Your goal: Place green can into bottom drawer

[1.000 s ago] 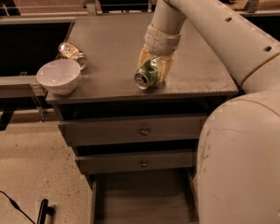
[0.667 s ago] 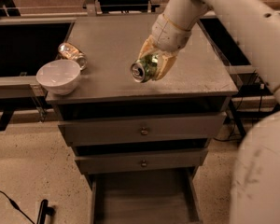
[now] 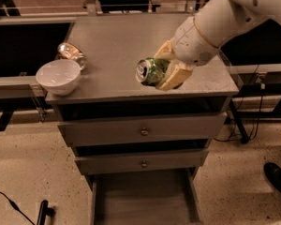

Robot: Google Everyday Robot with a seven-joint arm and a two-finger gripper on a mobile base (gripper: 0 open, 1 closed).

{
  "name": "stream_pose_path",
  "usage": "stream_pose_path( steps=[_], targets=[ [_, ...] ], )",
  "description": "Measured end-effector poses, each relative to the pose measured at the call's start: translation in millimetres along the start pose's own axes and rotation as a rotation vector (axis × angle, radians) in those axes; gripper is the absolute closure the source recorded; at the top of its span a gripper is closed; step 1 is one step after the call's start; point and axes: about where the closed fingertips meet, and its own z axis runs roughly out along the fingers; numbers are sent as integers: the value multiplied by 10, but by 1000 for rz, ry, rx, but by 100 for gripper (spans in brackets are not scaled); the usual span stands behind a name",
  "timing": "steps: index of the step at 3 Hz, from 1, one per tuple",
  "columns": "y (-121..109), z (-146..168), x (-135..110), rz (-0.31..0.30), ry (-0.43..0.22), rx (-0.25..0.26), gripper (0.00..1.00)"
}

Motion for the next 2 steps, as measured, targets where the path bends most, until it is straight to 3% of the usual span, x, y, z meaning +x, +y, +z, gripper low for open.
stream_pose_path(
  steps=[1,2],
  targets=[
    [326,348,-6,131,-157,-48,100],
    [357,391,-27,134,-178,-59,100]
  ],
)
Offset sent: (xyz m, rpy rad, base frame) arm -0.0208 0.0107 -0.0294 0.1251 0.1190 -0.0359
